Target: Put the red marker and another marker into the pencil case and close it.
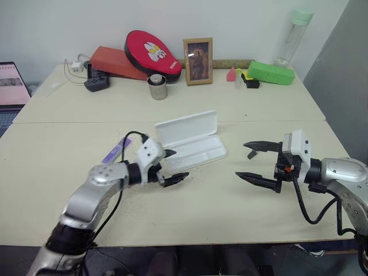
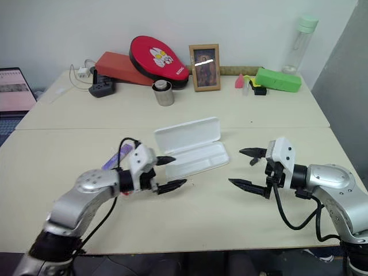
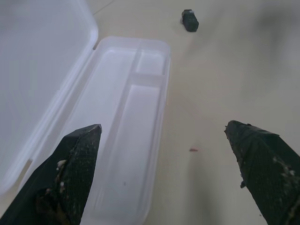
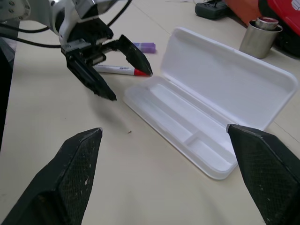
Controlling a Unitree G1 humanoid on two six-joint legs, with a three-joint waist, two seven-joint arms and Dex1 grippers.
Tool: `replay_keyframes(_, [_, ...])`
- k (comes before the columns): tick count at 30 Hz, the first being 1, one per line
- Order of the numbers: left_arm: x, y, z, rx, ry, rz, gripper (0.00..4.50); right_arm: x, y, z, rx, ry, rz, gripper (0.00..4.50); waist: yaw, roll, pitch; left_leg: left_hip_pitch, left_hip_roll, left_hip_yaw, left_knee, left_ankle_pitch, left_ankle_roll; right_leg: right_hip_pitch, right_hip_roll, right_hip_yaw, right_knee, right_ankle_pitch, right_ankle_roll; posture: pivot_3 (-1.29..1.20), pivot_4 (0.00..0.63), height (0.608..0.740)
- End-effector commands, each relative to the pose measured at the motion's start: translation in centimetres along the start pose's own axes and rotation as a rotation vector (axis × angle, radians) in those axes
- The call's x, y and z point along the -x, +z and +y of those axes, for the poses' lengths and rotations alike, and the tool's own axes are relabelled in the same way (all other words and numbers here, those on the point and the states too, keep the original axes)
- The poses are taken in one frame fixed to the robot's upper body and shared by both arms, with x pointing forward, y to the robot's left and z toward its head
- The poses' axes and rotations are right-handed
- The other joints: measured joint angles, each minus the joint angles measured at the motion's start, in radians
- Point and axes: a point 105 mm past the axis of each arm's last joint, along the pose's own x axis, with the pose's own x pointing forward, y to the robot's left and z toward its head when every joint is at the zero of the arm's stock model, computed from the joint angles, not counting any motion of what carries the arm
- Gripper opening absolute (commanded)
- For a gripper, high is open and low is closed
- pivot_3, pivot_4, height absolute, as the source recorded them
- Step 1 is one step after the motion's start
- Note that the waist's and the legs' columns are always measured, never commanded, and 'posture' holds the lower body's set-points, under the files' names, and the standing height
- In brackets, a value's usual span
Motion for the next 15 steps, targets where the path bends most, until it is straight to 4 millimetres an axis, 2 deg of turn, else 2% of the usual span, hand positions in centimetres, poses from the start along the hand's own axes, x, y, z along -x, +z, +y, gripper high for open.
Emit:
replay_keyframes(1, [-1.8, 0.1, -1.0, -0.034, -0.073, 0.021, 4.5, 0.1, 1.6, -0.1, 0.049, -0.041, -0.033, 4.46, -0.002, 0.0, 0.0, 0.0, 0.0, 0.0, 0.0, 0.0, 0.0, 0.0, 0.0, 0.0, 0.0, 0.0, 0.0, 0.0, 0.15, 0.74])
replay_keyframes(7, [-3.8, -0.7, -1.8, -0.025, -0.126, 0.065, 4.5, 0.1, 1.9, 0.1, 0.042, -0.058, -0.04, 4.46, -0.004, 0.0, 0.0, 0.0, 0.0, 0.0, 0.0, 0.0, 0.0, 0.0, 0.0, 0.0, 0.001, 0.0, 0.0, 0.0, 0.15, 0.74])
replay_keyframes(11, [-5.0, -1.8, -1.2, -0.003, -0.083, 0.139, 4.5, 0.2, 1.8, 0.2, 0.035, -0.059, -0.033, 4.46, -0.004, 0.0, 0.0, 0.0, 0.0, -0.001, 0.0, 0.0, 0.0, 0.0, 0.0, -0.001, 0.001, 0.0, 0.0, 0.0, 0.15, 0.74])
replay_keyframes(15, [-6.0, -1.7, -1.0, 0.012, -0.06, 0.143, 4.5, 0.2, 1.8, 0.1, 0.029, -0.065, -0.027, 4.46, -0.005, 0.0, 0.0, 0.0, 0.0, -0.001, 0.0, 0.0, 0.0, 0.0, 0.0, 0.0, 0.001, 0.0, 0.0, 0.0, 0.15, 0.74])
